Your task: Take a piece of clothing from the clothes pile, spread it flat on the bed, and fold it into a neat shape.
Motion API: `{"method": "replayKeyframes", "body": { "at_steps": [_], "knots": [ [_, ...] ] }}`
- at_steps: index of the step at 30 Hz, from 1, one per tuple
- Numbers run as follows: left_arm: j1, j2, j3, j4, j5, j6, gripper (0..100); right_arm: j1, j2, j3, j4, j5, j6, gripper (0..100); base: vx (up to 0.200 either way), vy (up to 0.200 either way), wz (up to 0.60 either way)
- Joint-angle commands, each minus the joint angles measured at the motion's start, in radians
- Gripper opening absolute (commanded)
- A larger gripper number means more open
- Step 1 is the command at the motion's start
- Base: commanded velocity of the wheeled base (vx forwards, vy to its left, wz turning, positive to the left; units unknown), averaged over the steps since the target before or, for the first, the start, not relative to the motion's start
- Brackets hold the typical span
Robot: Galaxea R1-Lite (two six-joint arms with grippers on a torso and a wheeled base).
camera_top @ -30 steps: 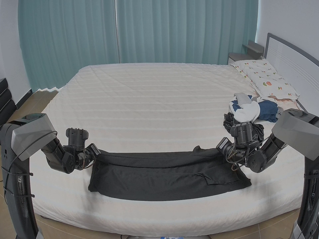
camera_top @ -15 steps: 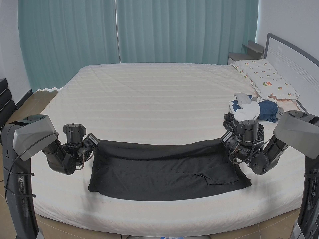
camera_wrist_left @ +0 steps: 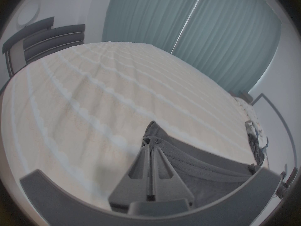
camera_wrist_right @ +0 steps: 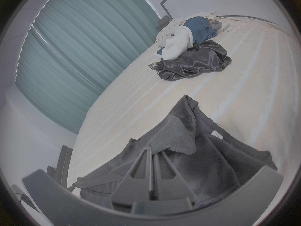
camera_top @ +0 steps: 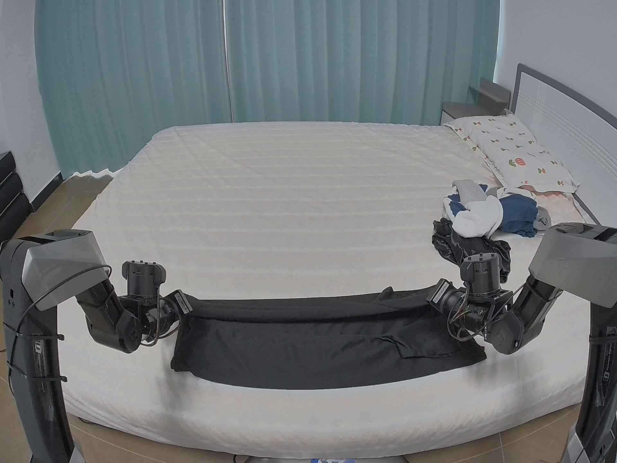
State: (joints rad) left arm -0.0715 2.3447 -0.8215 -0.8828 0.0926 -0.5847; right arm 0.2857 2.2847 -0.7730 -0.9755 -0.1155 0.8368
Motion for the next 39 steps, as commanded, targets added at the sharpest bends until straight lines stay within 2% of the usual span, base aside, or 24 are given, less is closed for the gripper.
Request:
{"method": "replayKeyframes", "body": {
  "at_steps": [1,16,17,18,24,32,35,39],
  "knots": [
    [0.002,-0.019,0.036,0.025,-0.001,0.042,0,0.001,0.03,0.015,0.001,0.005,-0.016,0,0.0,0.0,0.0],
    [-0.013,0.01,0.05,0.048,0.001,0.094,0,0.006,0.068,0.04,0.011,0.005,-0.065,0,0.0,0.0,0.0],
    [-0.016,0.005,0.051,0.061,0.001,0.094,100,0.006,0.068,0.04,0.011,0.004,-0.07,0,0.0,0.0,0.0],
    [-0.019,0.002,0.051,0.071,0.001,0.094,100,0.006,0.068,0.038,0.011,0.005,-0.07,100,0.0,0.0,0.0],
    [-0.024,-0.001,0.054,0.076,0.009,0.092,100,0.001,0.033,0.044,0.006,0.0,-0.07,100,0.0,0.0,0.0],
    [-0.016,-0.064,0.059,0.079,0.01,0.083,100,-0.06,-0.103,0.055,0.012,0.007,-0.09,100,0.0,0.0,0.0],
    [-0.004,-0.071,0.041,0.076,0.006,0.046,100,-0.089,-0.1,0.034,0.035,0.063,-0.15,100,0.0,0.0,0.0],
    [0.01,-0.064,0.002,0.079,-0.002,-0.03,100,-0.108,-0.08,-0.035,0.1,0.126,-0.168,100,0.0,0.0,0.0]
  ]
}}
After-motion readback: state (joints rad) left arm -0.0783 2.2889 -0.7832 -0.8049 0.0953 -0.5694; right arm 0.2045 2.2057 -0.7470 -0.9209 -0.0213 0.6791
